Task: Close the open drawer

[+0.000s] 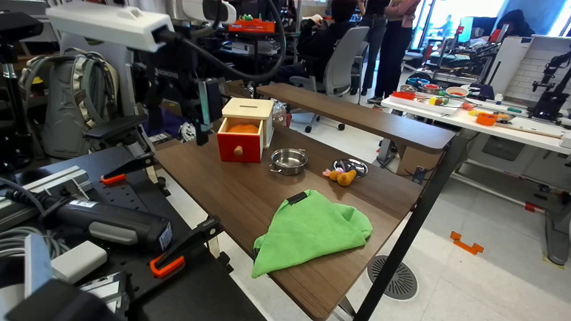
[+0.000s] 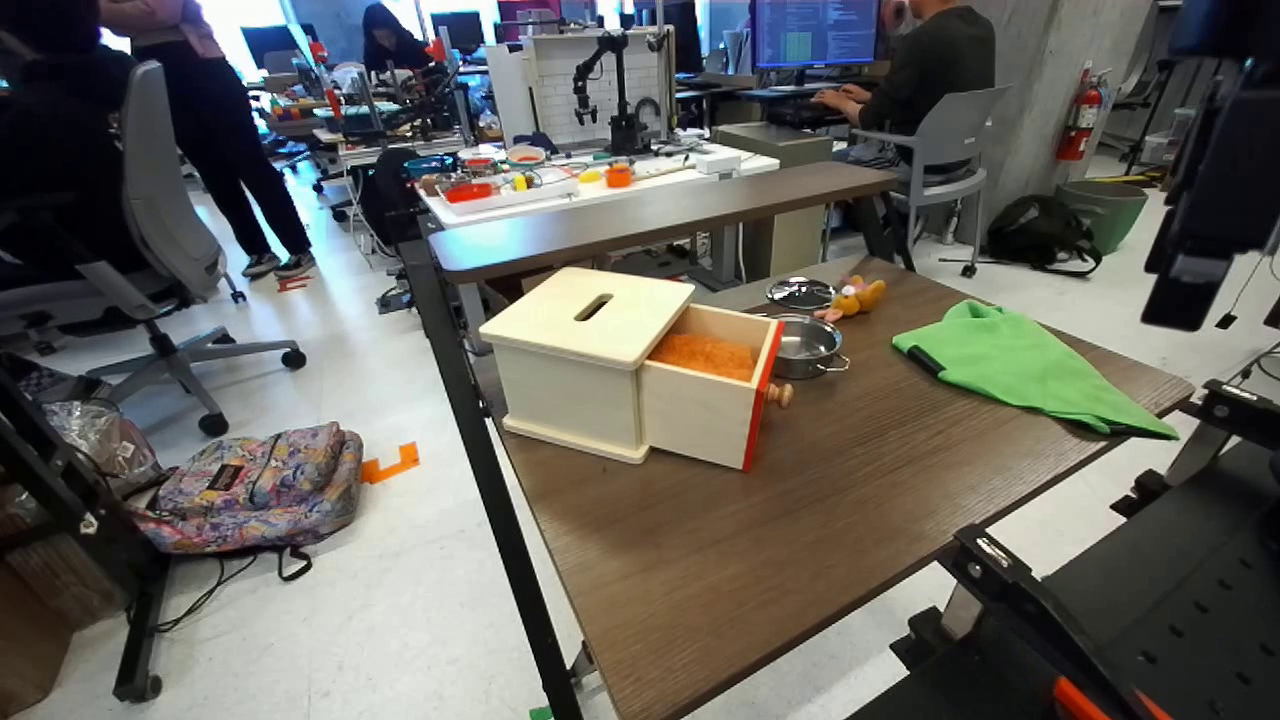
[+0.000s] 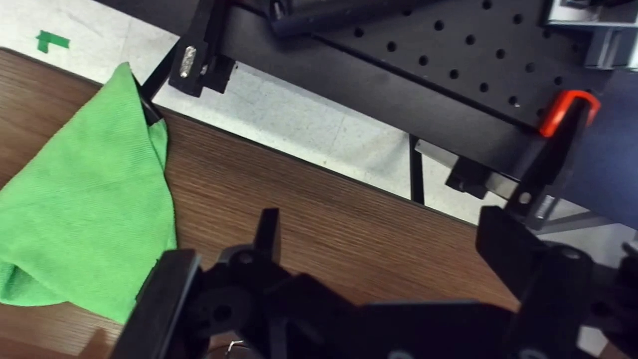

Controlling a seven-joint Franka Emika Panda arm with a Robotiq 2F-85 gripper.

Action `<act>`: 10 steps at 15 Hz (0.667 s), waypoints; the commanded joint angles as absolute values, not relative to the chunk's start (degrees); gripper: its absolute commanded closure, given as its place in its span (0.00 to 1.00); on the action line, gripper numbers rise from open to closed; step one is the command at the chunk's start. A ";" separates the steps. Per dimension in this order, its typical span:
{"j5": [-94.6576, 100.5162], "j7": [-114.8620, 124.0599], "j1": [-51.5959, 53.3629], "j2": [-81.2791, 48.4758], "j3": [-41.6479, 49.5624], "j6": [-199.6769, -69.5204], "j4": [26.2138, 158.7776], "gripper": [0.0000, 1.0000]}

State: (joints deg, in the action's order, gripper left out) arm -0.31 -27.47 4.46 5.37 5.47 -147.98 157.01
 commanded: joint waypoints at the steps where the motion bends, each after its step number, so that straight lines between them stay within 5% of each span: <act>1: 7.46 -23.57 1.53 -4.84 4.15 -158.09 154.01 0.00; 10: 16.83 -11.63 2.50 -24.04 4.41 -172.55 143.08 0.00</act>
State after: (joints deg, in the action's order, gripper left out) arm 18.06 -12.82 2.66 -18.78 5.74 -170.84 147.63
